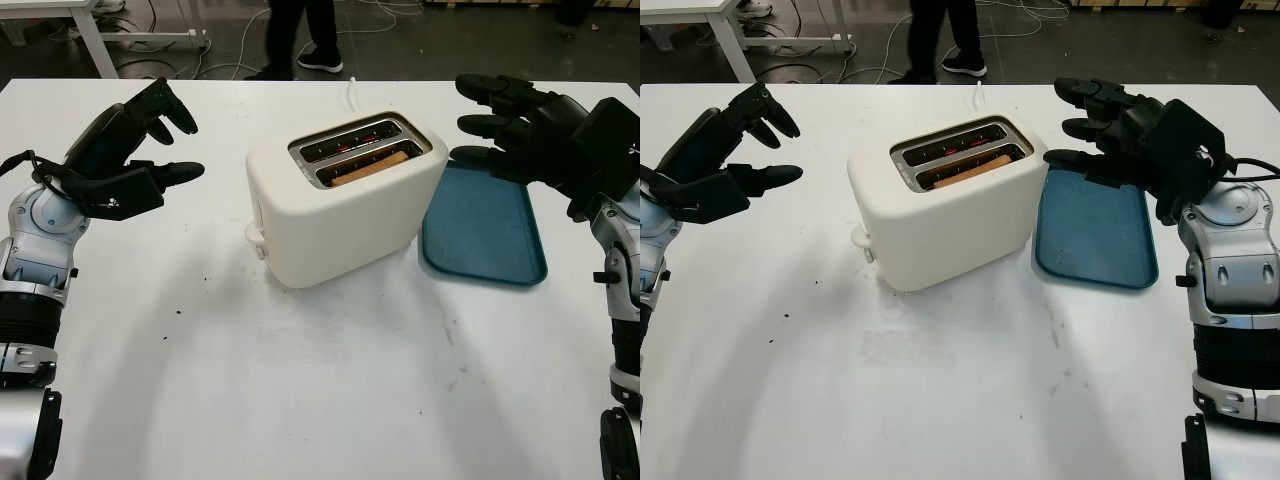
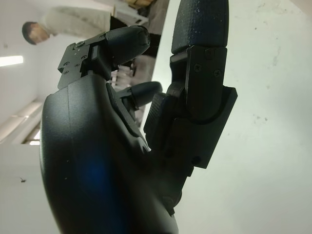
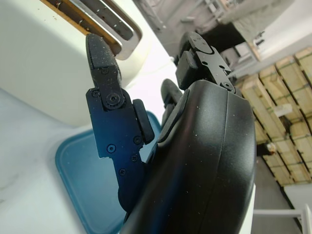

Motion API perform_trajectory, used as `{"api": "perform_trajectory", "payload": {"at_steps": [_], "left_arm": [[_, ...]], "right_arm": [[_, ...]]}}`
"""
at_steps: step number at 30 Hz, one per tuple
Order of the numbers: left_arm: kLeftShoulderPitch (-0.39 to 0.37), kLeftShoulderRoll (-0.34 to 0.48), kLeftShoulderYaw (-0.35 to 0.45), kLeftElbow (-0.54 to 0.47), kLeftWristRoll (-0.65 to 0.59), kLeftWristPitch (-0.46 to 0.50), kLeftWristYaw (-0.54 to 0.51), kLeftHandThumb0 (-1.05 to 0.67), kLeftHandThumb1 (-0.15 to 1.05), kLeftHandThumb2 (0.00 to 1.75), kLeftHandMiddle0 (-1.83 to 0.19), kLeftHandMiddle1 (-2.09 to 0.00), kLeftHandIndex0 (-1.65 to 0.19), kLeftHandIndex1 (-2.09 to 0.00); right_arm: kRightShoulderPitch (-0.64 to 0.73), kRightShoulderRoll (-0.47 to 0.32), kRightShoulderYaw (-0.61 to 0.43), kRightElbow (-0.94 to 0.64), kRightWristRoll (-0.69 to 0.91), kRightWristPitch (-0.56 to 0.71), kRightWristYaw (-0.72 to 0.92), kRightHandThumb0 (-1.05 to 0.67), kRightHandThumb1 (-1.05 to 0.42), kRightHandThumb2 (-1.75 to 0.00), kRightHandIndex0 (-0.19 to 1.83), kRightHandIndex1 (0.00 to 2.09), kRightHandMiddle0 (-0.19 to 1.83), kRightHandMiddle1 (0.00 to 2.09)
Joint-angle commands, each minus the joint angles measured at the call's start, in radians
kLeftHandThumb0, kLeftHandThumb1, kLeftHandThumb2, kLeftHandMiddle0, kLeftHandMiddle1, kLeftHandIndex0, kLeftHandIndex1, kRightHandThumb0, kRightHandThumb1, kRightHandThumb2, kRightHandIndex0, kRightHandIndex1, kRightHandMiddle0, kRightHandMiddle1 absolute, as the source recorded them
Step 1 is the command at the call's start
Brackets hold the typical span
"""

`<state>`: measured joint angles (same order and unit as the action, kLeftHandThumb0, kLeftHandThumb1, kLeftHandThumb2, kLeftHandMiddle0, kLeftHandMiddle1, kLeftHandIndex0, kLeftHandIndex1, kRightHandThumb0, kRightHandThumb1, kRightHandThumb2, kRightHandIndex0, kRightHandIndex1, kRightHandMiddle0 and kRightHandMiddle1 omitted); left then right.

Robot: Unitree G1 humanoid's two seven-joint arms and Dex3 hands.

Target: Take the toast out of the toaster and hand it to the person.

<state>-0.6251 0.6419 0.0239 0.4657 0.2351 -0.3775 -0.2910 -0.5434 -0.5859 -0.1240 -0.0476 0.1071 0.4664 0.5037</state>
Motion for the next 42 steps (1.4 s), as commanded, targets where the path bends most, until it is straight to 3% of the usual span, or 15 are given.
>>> {"api": "perform_trajectory", "payload": {"at_steps": [1, 42], "left_arm": [[0.012, 0.013, 0.007, -0.006, 0.0, -0.003, 0.01, -1.05, 0.92, 0.39, -0.04, -1.75, 0.0, -1.75], [0.005, 0.011, 0.003, 0.002, 0.001, -0.017, 0.019, -1.05, 0.92, 0.39, -0.02, -1.75, 0.0, -1.74]], "right_arm": [[0.005, -0.002, 0.002, -0.02, 0.001, 0.001, -0.006, -0.49, -0.86, 0.0, 0.0, 0.57, 0.27, 0.02], [-0.003, 0.003, -0.001, -0.016, 0.011, 0.01, -0.007, -0.44, -0.86, 0.0, 0.0, 0.51, 0.25, 0.01]]}}
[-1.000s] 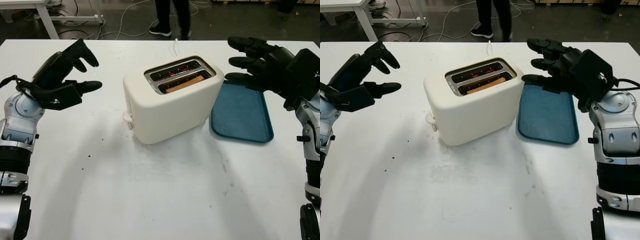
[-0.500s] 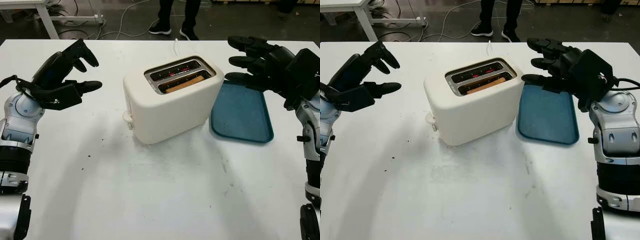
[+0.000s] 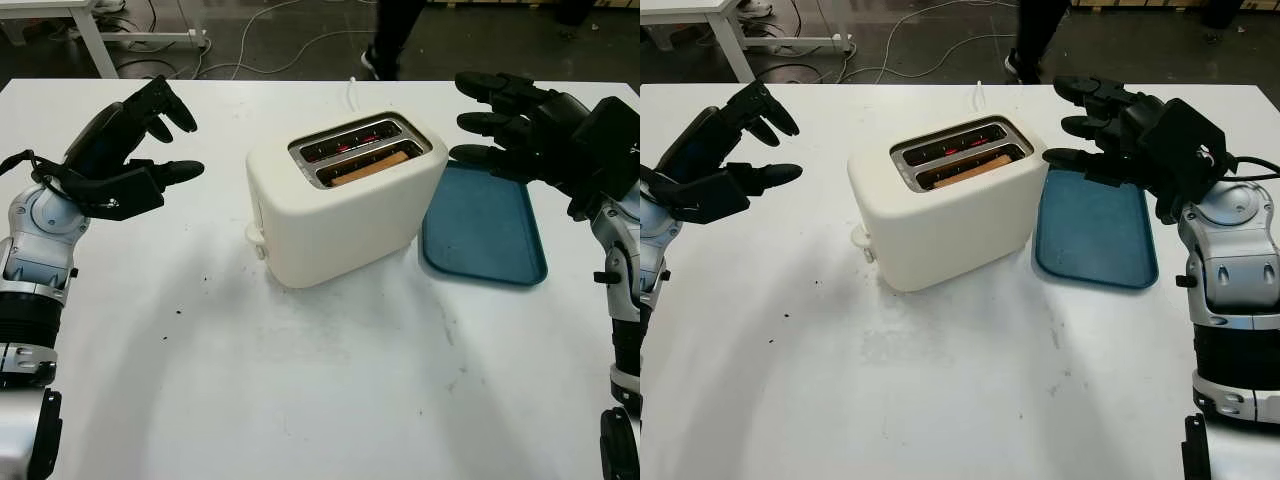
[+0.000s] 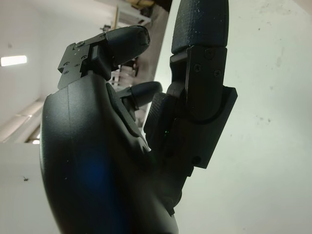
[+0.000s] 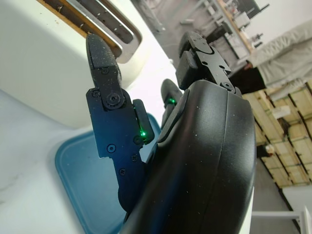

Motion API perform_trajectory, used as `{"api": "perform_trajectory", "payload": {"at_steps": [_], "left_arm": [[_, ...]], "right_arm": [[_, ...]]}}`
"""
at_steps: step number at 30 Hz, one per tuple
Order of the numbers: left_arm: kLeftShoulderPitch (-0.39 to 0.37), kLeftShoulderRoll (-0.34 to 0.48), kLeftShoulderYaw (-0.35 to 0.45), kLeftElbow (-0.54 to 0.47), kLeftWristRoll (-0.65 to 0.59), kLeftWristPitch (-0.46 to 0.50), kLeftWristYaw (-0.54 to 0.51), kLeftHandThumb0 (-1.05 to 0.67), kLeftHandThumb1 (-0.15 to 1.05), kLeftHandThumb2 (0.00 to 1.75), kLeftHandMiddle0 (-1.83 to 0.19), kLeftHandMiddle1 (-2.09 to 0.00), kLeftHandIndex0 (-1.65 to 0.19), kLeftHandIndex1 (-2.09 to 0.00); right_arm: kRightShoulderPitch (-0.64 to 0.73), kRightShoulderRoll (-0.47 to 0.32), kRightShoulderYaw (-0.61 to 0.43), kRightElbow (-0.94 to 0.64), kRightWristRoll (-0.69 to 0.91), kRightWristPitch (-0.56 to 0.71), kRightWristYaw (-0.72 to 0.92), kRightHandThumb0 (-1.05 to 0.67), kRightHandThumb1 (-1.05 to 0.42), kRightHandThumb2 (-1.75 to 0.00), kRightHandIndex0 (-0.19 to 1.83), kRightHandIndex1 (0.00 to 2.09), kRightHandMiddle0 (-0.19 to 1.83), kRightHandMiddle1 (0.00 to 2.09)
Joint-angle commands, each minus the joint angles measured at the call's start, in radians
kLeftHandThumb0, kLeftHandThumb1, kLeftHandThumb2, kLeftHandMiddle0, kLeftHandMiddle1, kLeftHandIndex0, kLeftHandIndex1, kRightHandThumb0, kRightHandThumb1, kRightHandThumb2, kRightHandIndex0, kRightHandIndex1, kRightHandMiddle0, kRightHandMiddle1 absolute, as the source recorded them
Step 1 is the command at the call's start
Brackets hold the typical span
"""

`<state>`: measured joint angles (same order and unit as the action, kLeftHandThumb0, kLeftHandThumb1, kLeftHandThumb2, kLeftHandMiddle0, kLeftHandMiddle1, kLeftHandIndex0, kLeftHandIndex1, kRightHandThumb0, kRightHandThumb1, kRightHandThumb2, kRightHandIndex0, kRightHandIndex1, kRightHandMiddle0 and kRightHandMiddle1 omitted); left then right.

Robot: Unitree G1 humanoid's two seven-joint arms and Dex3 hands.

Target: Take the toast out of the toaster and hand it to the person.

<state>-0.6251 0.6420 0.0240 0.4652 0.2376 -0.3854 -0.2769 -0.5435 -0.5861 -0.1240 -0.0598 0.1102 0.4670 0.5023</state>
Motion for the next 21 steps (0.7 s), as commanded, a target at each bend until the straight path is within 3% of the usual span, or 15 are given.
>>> {"api": "perform_trajectory", "payload": {"at_steps": [1, 15, 21], "left_arm": [[0.005, 0.011, 0.004, 0.001, -0.002, -0.007, 0.006, -1.05, 0.92, 0.39, -0.03, -1.75, 0.0, -1.74], [0.012, 0.001, 0.013, 0.019, -0.024, -0.018, 0.011, -1.05, 0.92, 0.37, -0.04, -1.75, 0.0, -1.75], [0.021, -0.036, 0.037, 0.039, -0.096, -0.006, -0.004, -1.05, 0.92, 0.3, -0.07, -1.75, 0.0, -1.71]], "right_arm": [[-0.002, 0.002, 0.0, -0.004, 0.006, 0.006, -0.006, -0.44, -0.86, 0.0, 0.0, 0.51, 0.25, 0.02], [0.005, 0.001, 0.003, -0.004, 0.0, -0.002, -0.007, -0.48, -0.86, 0.0, 0.0, 0.52, 0.26, 0.02], [0.009, 0.005, 0.005, 0.005, 0.0, -0.009, -0.007, -0.49, -0.86, 0.0, 0.0, 0.56, 0.26, 0.02]]}}
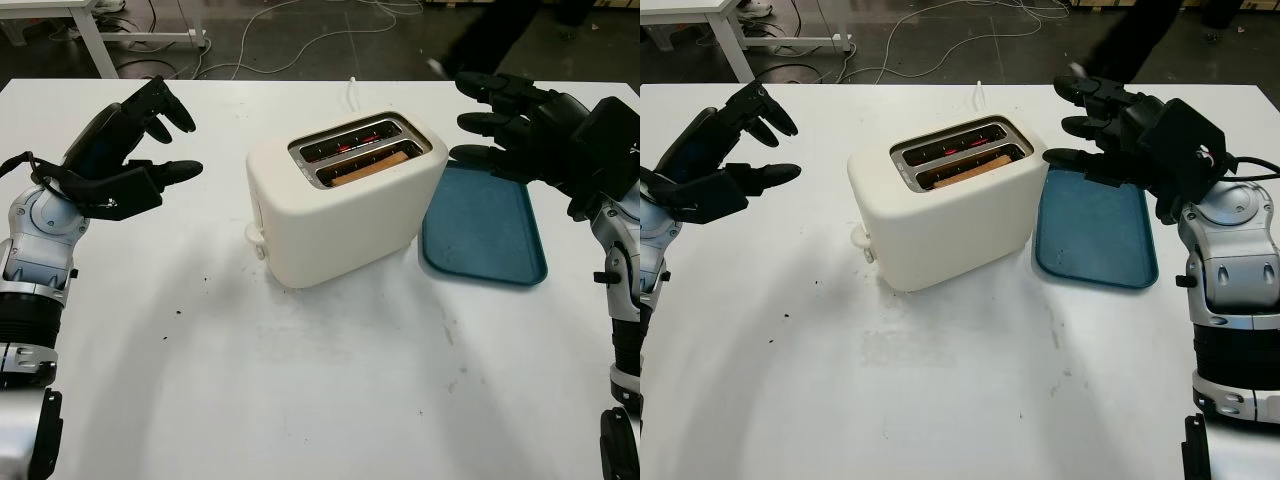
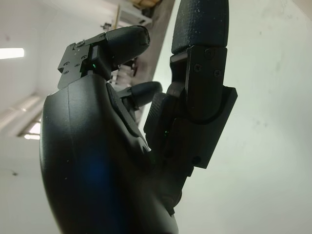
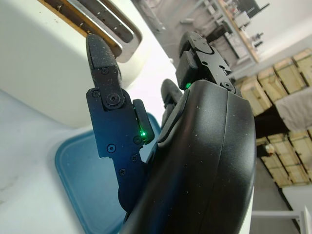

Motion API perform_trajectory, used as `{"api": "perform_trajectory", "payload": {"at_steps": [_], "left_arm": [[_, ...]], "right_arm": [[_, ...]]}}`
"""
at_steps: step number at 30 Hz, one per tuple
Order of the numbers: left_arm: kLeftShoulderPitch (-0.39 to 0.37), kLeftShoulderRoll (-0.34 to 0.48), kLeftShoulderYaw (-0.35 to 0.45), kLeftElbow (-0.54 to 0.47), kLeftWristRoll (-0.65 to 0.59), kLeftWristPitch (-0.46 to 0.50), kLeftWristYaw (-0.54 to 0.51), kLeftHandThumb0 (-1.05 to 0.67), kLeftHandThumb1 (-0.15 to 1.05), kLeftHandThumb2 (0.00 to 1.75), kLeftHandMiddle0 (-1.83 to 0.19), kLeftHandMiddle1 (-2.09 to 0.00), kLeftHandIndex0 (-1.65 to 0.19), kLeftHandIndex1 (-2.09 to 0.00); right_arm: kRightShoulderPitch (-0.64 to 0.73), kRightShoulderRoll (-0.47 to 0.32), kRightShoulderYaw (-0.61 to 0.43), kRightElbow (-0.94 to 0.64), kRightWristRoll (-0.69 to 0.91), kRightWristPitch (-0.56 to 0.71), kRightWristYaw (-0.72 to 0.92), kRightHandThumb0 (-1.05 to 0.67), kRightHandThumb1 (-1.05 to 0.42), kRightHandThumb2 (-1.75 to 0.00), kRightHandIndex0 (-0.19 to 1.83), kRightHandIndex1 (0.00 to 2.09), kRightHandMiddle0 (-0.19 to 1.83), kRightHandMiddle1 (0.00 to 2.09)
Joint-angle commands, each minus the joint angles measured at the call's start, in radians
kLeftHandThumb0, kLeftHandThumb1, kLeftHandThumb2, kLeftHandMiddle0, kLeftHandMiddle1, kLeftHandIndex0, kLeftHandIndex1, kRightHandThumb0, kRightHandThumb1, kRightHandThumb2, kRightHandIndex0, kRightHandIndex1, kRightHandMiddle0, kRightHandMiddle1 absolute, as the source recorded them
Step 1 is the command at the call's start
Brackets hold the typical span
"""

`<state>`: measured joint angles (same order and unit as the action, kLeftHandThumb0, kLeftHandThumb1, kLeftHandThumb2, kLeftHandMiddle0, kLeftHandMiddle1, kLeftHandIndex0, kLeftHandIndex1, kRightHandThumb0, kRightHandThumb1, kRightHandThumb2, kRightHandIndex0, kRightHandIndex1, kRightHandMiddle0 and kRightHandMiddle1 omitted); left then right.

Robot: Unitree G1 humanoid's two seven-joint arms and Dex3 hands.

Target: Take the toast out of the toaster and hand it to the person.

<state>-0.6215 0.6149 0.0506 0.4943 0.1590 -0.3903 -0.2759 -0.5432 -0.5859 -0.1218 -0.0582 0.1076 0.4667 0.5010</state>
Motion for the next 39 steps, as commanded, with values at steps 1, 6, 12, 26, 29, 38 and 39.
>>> {"api": "perform_trajectory", "payload": {"at_steps": [1, 6, 12, 26, 29, 38, 39], "left_arm": [[0.018, -0.013, 0.01, 0.016, -0.021, -0.005, -0.002, -1.05, 0.92, 0.3, -0.06, -1.75, 0.0, -1.7], [0.004, -0.02, -0.004, 0.054, 0.0, -0.042, 0.008, -1.05, 0.92, 0.33, -0.02, -1.75, 0.0, -1.66], [-0.005, -0.014, -0.013, 0.061, 0.002, -0.044, 0.0, -1.05, 0.92, 0.34, -0.03, -1.75, 0.0, -1.67], [-0.029, 0.025, -0.047, 0.007, 0.085, -0.019, 0.002, -1.05, 0.92, 0.37, -0.02, -1.75, 0.0, -1.73], [-0.031, 0.023, -0.05, 0.006, 0.088, -0.012, -0.004, -1.05, 0.92, 0.37, -0.03, -1.75, 0.0, -1.74], [-0.017, 0.024, -0.046, -0.003, 0.084, -0.003, 0.0, -1.05, 0.92, 0.36, -0.04, -1.75, 0.0, -1.75], [-0.014, 0.023, -0.044, -0.007, 0.079, 0.006, -0.004, -1.05, 0.92, 0.36, -0.04, -1.75, 0.0, -1.75]], "right_arm": [[0.008, 0.006, 0.003, 0.005, 0.002, -0.009, -0.006, -0.49, -0.86, 0.0, 0.0, 0.56, 0.26, 0.02], [0.007, 0.005, 0.01, 0.001, -0.003, -0.014, -0.008, -0.5, -0.87, 0.0, 0.0, 0.57, 0.27, 0.03], [0.006, 0.004, 0.008, 0.001, 0.002, -0.007, -0.008, -0.5, -0.87, 0.0, 0.0, 0.56, 0.26, 0.02], [0.007, 0.0, 0.011, -0.008, 0.0, 0.001, -0.008, -0.49, -0.87, 0.0, 0.0, 0.53, 0.26, 0.02], [0.01, 0.002, 0.005, 0.0, 0.009, -0.009, -0.001, -0.49, -0.87, 0.0, 0.0, 0.53, 0.25, 0.02], [0.005, 0.005, 0.005, 0.004, 0.013, -0.003, 0.0, -0.47, -0.86, 0.0, 0.0, 0.55, 0.26, 0.02], [0.006, 0.005, 0.007, 0.004, 0.011, -0.006, -0.001, -0.47, -0.86, 0.0, 0.0, 0.55, 0.26, 0.02]]}}
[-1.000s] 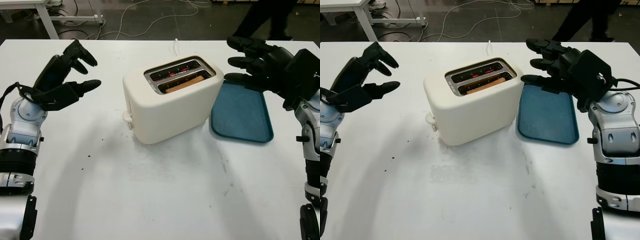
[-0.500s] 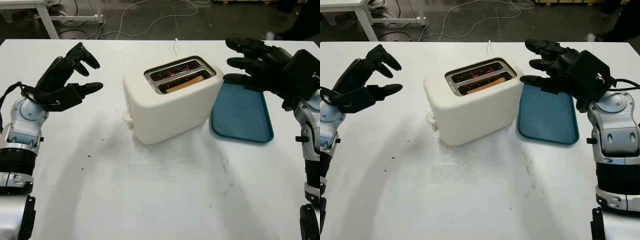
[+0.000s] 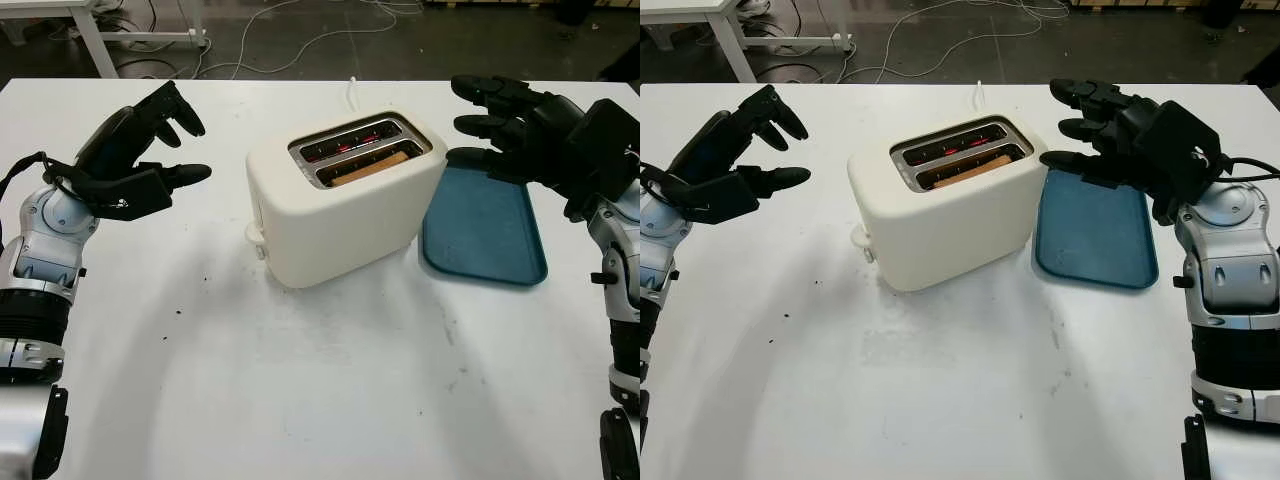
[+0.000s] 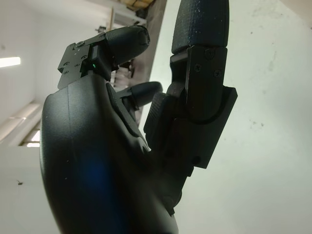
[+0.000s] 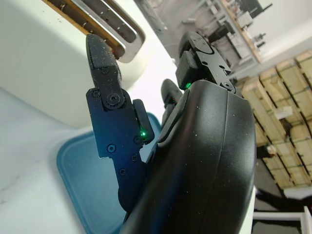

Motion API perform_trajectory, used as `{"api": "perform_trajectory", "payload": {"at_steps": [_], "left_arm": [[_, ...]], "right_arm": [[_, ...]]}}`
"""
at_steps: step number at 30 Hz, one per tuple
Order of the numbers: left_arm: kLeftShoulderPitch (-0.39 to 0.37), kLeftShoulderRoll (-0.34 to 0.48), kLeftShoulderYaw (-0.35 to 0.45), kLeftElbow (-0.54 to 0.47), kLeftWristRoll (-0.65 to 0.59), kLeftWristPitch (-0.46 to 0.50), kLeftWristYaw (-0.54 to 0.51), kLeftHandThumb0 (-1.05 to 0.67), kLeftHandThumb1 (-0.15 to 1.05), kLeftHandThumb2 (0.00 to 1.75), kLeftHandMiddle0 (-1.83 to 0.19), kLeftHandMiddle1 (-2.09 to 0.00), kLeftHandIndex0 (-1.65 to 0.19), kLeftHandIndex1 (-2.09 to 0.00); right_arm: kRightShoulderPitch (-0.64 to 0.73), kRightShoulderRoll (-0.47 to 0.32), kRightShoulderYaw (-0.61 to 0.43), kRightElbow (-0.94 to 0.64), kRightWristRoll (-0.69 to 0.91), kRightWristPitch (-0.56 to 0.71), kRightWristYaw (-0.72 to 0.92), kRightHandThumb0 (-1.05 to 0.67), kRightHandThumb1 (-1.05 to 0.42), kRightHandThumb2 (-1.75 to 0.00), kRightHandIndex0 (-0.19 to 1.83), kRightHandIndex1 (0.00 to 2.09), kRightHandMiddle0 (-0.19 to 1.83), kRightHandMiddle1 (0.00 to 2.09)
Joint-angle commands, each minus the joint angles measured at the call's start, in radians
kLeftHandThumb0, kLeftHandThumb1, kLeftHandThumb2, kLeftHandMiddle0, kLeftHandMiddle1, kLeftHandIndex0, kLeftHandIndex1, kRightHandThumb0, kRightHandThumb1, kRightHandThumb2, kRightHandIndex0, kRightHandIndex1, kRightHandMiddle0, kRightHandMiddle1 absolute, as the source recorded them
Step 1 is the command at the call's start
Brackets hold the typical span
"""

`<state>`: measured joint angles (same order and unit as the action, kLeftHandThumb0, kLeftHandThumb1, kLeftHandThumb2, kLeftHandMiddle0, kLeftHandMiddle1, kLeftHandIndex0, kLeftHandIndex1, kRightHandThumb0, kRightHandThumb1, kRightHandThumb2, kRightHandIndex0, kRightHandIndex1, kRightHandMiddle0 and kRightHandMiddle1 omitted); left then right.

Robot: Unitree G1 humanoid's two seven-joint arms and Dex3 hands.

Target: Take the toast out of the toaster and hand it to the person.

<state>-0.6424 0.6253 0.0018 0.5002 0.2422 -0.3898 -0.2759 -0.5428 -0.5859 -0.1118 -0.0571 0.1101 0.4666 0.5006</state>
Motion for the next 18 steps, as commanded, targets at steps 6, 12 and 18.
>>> {"api": "perform_trajectory", "payload": {"at_steps": [6, 12, 18], "left_arm": [[0.021, 0.012, 0.008, -0.038, -0.013, 0.029, -0.013, -1.05, 0.92, 0.35, -0.04, -1.75, 0.0, -1.75], [0.03, 0.007, 0.017, -0.044, -0.042, 0.026, -0.031, -1.05, 0.92, 0.33, -0.05, -1.75, 0.0, -1.74], [0.032, 0.006, 0.024, -0.047, -0.051, 0.037, -0.038, -1.05, 0.92, 0.33, -0.06, -1.75, 0.0, -1.74]], "right_arm": [[0.008, 0.002, 0.002, 0.004, 0.001, -0.016, 0.0, -0.49, -0.86, 0.0, 0.0, 0.57, 0.27, 0.03], [0.01, 0.005, -0.001, 0.005, 0.006, -0.016, 0.0, -0.49, -0.84, 0.0, 0.0, 0.57, 0.27, 0.03], [0.011, -0.001, 0.005, 0.003, 0.001, -0.019, 0.005, -0.45, -0.84, 0.0, 0.0, 0.56, 0.26, 0.03]]}}
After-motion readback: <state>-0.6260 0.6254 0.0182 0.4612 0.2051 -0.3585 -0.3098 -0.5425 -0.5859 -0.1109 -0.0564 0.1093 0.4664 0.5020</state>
